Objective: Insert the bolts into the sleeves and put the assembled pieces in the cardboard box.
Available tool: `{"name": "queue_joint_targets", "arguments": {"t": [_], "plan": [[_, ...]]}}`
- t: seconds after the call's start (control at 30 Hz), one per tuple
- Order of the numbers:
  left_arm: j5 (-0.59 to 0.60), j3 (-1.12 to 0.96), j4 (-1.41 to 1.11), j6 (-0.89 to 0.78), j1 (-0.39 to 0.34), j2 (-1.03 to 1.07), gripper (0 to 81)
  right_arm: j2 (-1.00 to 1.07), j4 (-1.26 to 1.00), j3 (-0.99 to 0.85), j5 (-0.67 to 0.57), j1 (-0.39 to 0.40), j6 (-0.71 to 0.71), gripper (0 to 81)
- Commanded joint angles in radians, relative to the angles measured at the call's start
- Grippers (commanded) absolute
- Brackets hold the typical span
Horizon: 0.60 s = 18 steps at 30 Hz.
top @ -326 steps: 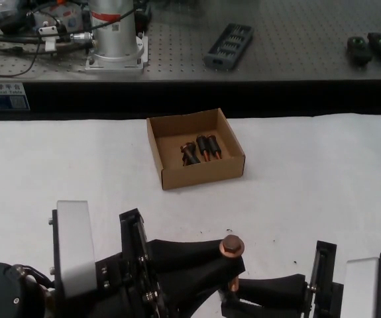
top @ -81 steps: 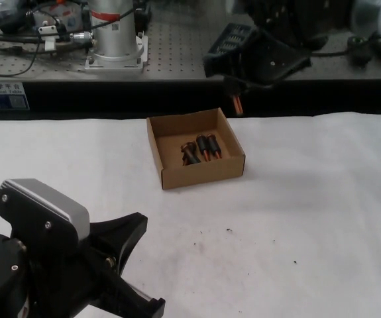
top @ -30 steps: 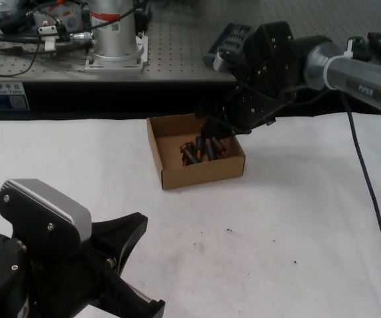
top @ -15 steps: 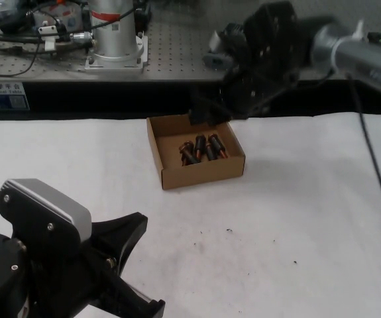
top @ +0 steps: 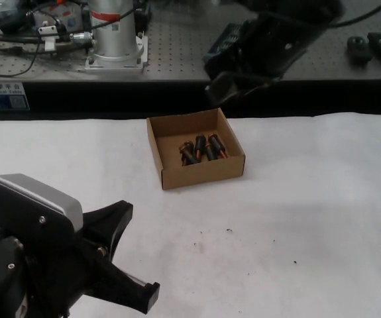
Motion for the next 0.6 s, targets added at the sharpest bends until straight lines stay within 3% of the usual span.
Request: {"name": "queue_joint_targets", "arguments": {"t": [0.0,0.13,0.37,0.57], "plan": [[-0.015,0.004,-0.056,-0.005,-0.001,-0.011,0.7,-0.120,-0.051,0.091,-0.007,0.020,-0.014,27.4],[0.030,0.024,-0.090,-0.020,-0.001,-0.021,0.7,-0.315,-0.162,0.293,-0.007,0.028,-0.011,22.9],[0.151,0.042,-0.086,-0.011,-0.001,-0.116,0.7,-0.685,-0.378,0.643,0.005,0.020,0.061,22.9],[0.159,0.080,-0.083,0.003,-0.001,-0.238,0.7,-1.007,-0.531,0.891,0.131,0.020,0.079,22.9]]}}
